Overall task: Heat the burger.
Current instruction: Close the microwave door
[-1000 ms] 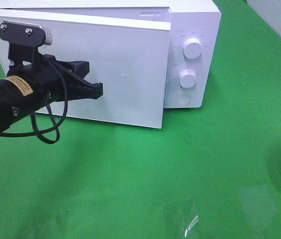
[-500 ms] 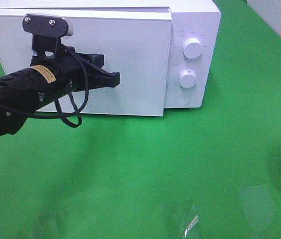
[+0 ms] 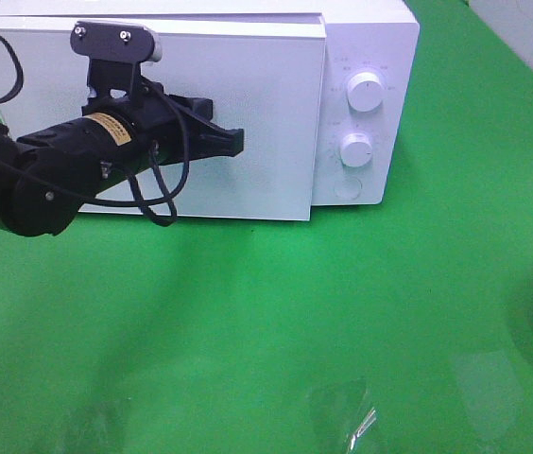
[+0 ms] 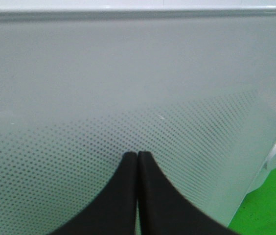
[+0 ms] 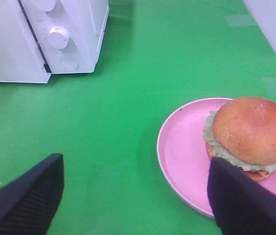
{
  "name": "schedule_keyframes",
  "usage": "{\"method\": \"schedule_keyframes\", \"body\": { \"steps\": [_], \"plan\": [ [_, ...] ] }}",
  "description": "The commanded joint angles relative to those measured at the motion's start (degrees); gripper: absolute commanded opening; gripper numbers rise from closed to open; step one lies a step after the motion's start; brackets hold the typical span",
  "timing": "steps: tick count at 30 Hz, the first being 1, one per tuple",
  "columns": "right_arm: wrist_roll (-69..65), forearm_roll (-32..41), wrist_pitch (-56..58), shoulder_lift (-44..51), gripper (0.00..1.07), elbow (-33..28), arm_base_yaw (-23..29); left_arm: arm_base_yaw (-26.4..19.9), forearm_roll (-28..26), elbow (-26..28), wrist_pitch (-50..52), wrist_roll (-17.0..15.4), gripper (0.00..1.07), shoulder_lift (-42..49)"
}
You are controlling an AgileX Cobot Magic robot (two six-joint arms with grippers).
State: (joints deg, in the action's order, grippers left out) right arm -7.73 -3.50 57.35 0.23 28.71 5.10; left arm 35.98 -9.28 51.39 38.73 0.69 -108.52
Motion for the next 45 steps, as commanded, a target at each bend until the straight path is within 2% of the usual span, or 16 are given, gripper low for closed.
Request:
{"method": "schedule_keyframes", "body": {
  "steps": [1, 14, 18, 19, 23, 28, 32, 36, 39, 40, 41, 42, 43, 44, 45],
  "plan": [
    [0.46, 0.0, 0.17, 1.55, 0.76, -0.06, -0.34, 0.34, -0.23, 2.81, -1.43, 0.11, 0.0, -1.2],
    [0.46, 0.0, 0.17, 1.55, 0.76, -0.06, -0.34, 0.34, -0.17, 8.77, -3.04, 0.17, 0.0, -4.35],
    [0.46, 0.0, 0.17, 1.55, 0.76, -0.06, -0.34, 0.34, -0.92, 10.08, -3.09, 1.32, 0.0, -5.1],
    [0.46, 0.0, 0.17, 1.55, 0.76, -0.06, -0.34, 0.17, -1.78, 11.23, -3.72, 2.58, 0.0, -5.67],
    [0.46, 0.0, 0.17, 1.55, 0.76, -0.06, -0.34, -0.74, -3.72, 13.92, -6.53, 2.69, 0.0, -6.36],
    [0.46, 0.0, 0.17, 1.55, 0.76, -0.06, -0.34, -0.8, -3.5, 14.15, -6.19, 2.69, 0.0, -6.36],
    [0.46, 0.0, 0.17, 1.55, 0.76, -0.06, -0.34, -0.23, -2.23, 14.15, -11.34, 2.64, 0.0, -6.07],
    [0.46, 0.0, 0.17, 1.55, 0.76, -0.06, -0.34, 0.86, -2.23, 13.87, -23.84, 2.41, 0.0, -3.78],
    [0.46, 0.0, 0.17, 1.55, 0.76, -0.06, -0.34, 1.26, -2.23, 13.06, -27.16, 2.41, 0.0, -2.29],
    [0.46, 0.0, 0.17, 1.55, 0.76, -0.06, -0.34, 1.43, -2.23, 12.32, -30.42, 2.41, 0.06, -0.52],
    [0.46, 0.0, 0.17, 1.55, 0.76, -0.06, -0.34, 1.43, -2.23, 12.32, -30.42, 2.41, 0.06, -0.52],
    [0.46, 0.0, 0.17, 1.55, 0.76, -0.06, -0.34, 1.78, -2.29, 12.15, -34.66, 2.41, 0.15, 0.8],
    [0.46, 0.0, 0.17, 1.55, 0.76, -0.06, -0.34, 1.78, -2.29, 12.15, -34.66, 2.41, 0.15, 0.8],
    [0.46, 0.0, 0.17, 1.55, 0.76, -0.06, -0.34, 2.12, -2.29, 12.15, -38.73, 2.29, 0.28, 2.18],
    [0.46, 0.0, 0.17, 1.55, 0.76, -0.06, -0.34, 2.12, -2.29, 12.15, -38.73, 2.29, 0.28, 2.18]
  ]
}}
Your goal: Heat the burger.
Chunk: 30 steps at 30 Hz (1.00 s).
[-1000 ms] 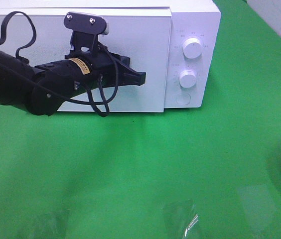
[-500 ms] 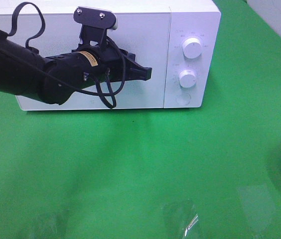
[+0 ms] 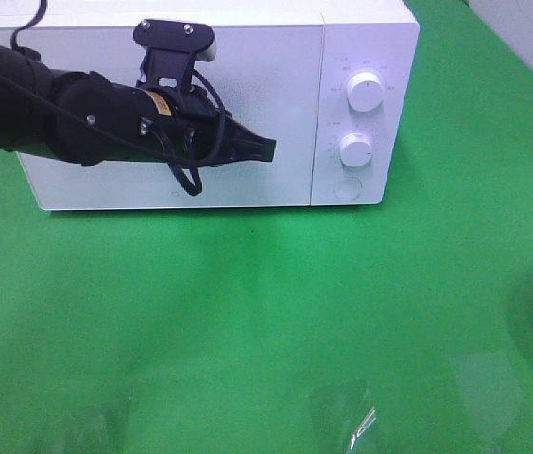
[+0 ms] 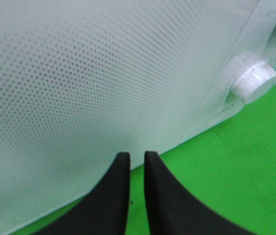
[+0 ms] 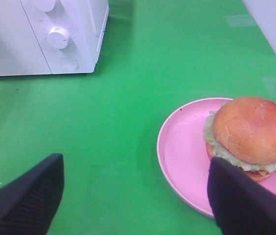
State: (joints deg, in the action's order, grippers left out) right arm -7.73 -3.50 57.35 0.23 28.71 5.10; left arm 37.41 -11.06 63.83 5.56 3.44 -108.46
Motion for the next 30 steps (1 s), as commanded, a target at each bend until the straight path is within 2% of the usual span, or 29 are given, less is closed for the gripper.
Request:
{"method": "schedule_keyframes", "body": {
  "steps": [1, 2, 3, 4, 5, 6, 7, 8, 9, 10, 19, 22, 24, 25, 26, 28, 30],
  "plan": [
    [0.46, 0.0, 0.17, 1.55, 0.76, -0.06, -0.34, 0.69, -0.46, -0.29, -10.14, -0.46, 0.46, 3.27],
    [0.46, 0.0, 0.17, 1.55, 0.76, -0.06, -0.34, 0.69, -0.46, -0.29, -10.14, -0.46, 0.46, 3.27],
    [0.46, 0.0, 0.17, 1.55, 0.76, -0.06, -0.34, 0.69, -0.46, -0.29, -12.49, -0.46, 0.57, 3.84],
    [0.46, 0.0, 0.17, 1.55, 0.76, -0.06, -0.34, 0.69, -0.46, -0.29, -12.49, -0.46, 0.57, 3.84],
    [0.46, 0.0, 0.17, 1.55, 0.76, -0.06, -0.34, 0.69, -0.52, -0.29, -17.59, -0.46, 0.78, 4.76],
    [0.46, 0.0, 0.17, 1.55, 0.76, -0.06, -0.34, 0.69, -0.52, -0.29, -17.59, -0.46, 0.78, 4.76],
    [0.46, 0.0, 0.17, 1.55, 0.76, -0.06, -0.34, 0.69, -0.57, -0.29, -22.57, -0.46, 0.92, 5.5],
    [0.46, 0.0, 0.17, 1.55, 0.76, -0.06, -0.34, 0.69, -0.57, -0.29, -27.39, -0.46, 0.98, 6.36],
    [0.46, 0.0, 0.17, 1.55, 0.76, -0.06, -0.34, 0.69, -0.57, -0.29, -27.39, -0.46, 0.98, 6.36],
    [0.46, 0.0, 0.17, 1.55, 0.76, -0.06, -0.34, 0.69, -0.57, -0.29, -32.95, -0.46, 0.98, 7.22],
    [0.46, 0.0, 0.17, 1.55, 0.76, -0.06, -0.34, 0.69, -0.34, -0.29, -50.25, -0.46, 0.98, 11.69],
    [0.46, 0.0, 0.17, 1.55, 0.76, -0.06, -0.34, 0.69, 0.06, -0.29, -53.17, -0.46, 0.98, 13.06],
    [0.46, 0.0, 0.17, 1.55, 0.76, -0.06, -0.34, 0.57, 0.8, -0.29, -55.12, -1.2, 0.98, 14.21],
    [0.46, 0.0, 0.17, 1.55, 0.76, -0.06, -0.34, 0.06, 2.01, -0.29, -56.67, -3.09, 0.98, 15.3],
    [0.46, 0.0, 0.17, 1.55, 0.76, -0.06, -0.34, 0.06, 2.01, -0.29, -56.67, -3.09, 0.98, 15.3],
    [0.46, 0.0, 0.17, 1.55, 0.76, -0.06, -0.34, -1.32, 2.58, -0.29, -57.98, -4.24, 0.98, 16.27],
    [0.46, 0.0, 0.17, 1.55, 0.76, -0.06, -0.34, -6.13, 2.35, -0.29, -61.36, -4.47, 0.98, 18.39]
  ]
}}
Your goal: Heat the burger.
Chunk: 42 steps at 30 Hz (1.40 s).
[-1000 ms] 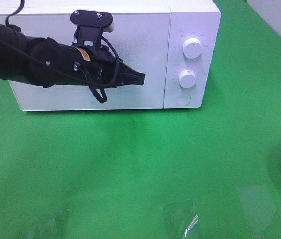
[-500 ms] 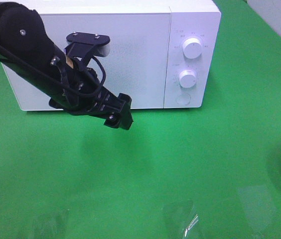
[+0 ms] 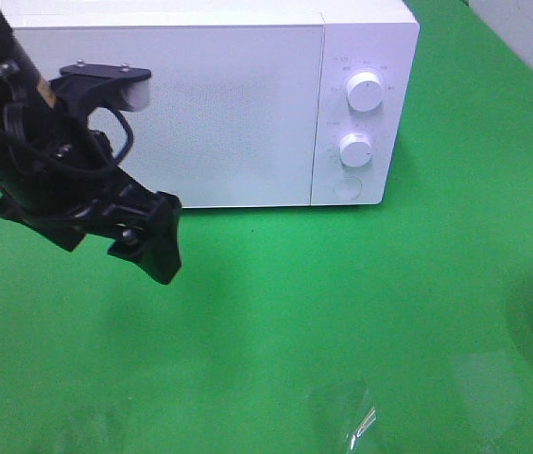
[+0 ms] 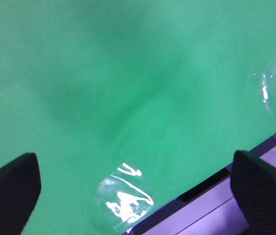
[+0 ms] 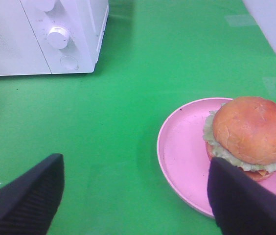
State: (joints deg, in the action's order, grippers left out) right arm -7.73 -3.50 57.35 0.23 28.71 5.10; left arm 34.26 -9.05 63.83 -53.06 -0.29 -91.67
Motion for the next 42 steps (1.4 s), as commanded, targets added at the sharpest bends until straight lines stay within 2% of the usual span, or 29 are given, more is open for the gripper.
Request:
{"method": "schedule_keyframes", "body": {
  "steps": [1, 2, 5, 6, 7, 8, 9, 10, 11, 12, 13, 16, 18, 25, 27, 28, 29, 30, 31, 36, 42],
  "plan": [
    [0.46, 0.0, 0.17, 1.55, 0.76, -0.06, -0.34, -2.98, 0.34, -0.29, -2.75, -0.74, 0.98, 1.6],
    [0.46, 0.0, 0.17, 1.55, 0.76, -0.06, -0.34, -5.5, 0.46, -0.29, -4.47, -0.4, 0.98, 2.69],
    [0.46, 0.0, 0.17, 1.55, 0.76, -0.06, -0.34, -7.51, 0.46, -0.29, -5.21, 0.29, 0.98, 3.38],
    [0.46, 0.0, 0.17, 1.55, 0.76, -0.06, -0.34, -10.77, 0.4, -0.29, -6.19, 0.8, 0.98, 4.98],
    [0.46, 0.0, 0.17, 1.55, 0.76, -0.06, -0.34, -10.77, 0.4, -0.29, -6.19, 0.8, 0.98, 4.98],
    [0.46, 0.0, 0.17, 1.55, 0.76, -0.06, -0.34, -14.5, 0.57, -0.29, -6.99, 0.86, 0.98, 6.42],
    [0.46, 0.0, 0.17, 1.55, 0.76, -0.06, -0.34, -14.5, 0.57, -0.29, -6.99, 0.86, 0.98, 6.42],
    [0.46, 0.0, 0.17, 1.55, 0.76, -0.06, -0.34, -17.48, 0.69, -0.29, -7.96, 1.09, 0.98, 7.68],
    [0.46, 0.0, 0.17, 1.55, 0.76, -0.06, -0.34, -21.54, 0.69, -0.29, -9.85, 2.64, 0.98, 9.4],
    [0.46, 0.0, 0.17, 1.55, 0.76, -0.06, -0.34, -21.54, 0.69, -0.29, -9.85, 2.64, 0.98, 9.4],
    [0.46, 0.0, 0.17, 1.55, 0.76, -0.06, -0.34, -24.29, 0.8, -0.29, -11.97, 3.84, 0.98, 10.83],
    [0.46, 0.0, 0.17, 1.55, 0.76, -0.06, -0.34, -25.95, 0.86, -0.29, -13.06, 4.47, 0.98, 11.69],
    [0.46, 0.0, 0.17, 1.55, 0.76, -0.06, -0.34, -31.51, 0.29, -0.29, -15.01, 5.16, 0.98, 15.64],
    [0.46, 0.0, 0.17, 1.55, 0.76, -0.06, -0.34, -33.52, -0.06, -1.15, -15.3, 5.16, 0.98, 21.83],
    [0.46, 0.0, 0.17, 1.55, 0.76, -0.06, -0.34, -33.52, 0.17, -5.04, -14.95, 5.04, 0.98, 27.04],
    [0.46, 0.0, 0.17, 1.55, 0.76, -0.06, -0.34, -33.52, 0.17, -5.04, -14.95, 5.04, 0.98, 27.04],
    [0.46, 0.0, 0.17, 1.55, 0.76, -0.06, -0.34, -33.52, 0.29, -7.91, -14.44, 4.98, 0.98, 30.14],
    [0.46, 0.0, 0.17, 1.55, 0.76, -0.06, -0.34, -33.52, 0.29, -7.91, -14.44, 4.98, 0.98, 30.14],
    [0.46, 0.0, 0.17, 1.55, 0.76, -0.06, -0.34, -33.52, 0.69, -11.0, -13.52, 4.93, 0.98, 33.29],
    [0.46, 0.0, 0.17, 1.55, 0.76, -0.06, -0.34, -33.52, 1.26, -14.61, -12.43, 4.93, 0.98, 37.3],
    [0.46, 0.0, 0.17, 1.55, 0.76, -0.06, -0.34, -33.52, 1.38, -22.86, -10.37, 4.93, 0.98, 49.73]
  ]
}}
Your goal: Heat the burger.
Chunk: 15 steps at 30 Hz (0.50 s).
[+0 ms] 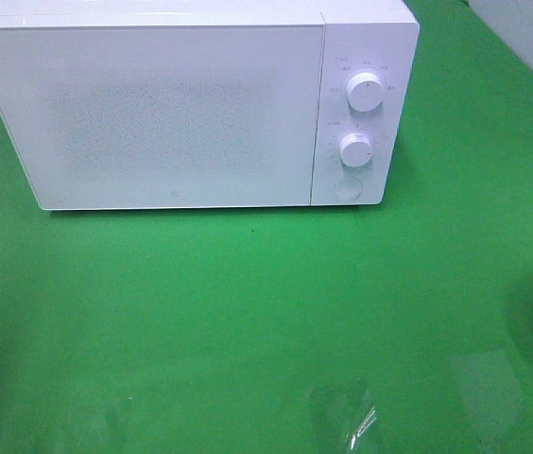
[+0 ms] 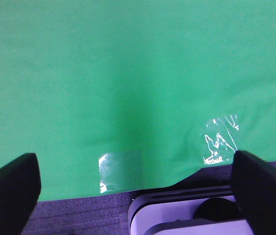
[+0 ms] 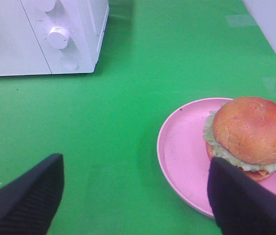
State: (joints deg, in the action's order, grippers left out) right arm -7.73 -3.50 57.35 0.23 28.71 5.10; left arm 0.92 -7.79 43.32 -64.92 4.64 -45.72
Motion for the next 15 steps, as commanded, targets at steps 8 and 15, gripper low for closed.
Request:
{"method": "schedule_keyframes", "body": {
  "steps": [8, 15],
  "plan": [
    [0.46, 0.0, 0.17, 1.55, 0.76, -0.06, -0.34, -0.17, 0.8, -8.37, 3.15, 0.0, 0.98, 14.44],
    [0.46, 0.0, 0.17, 1.55, 0.76, -0.06, -0.34, -0.17, 0.69, -13.81, 4.7, -1.49, 0.98, 23.43]
  ]
}}
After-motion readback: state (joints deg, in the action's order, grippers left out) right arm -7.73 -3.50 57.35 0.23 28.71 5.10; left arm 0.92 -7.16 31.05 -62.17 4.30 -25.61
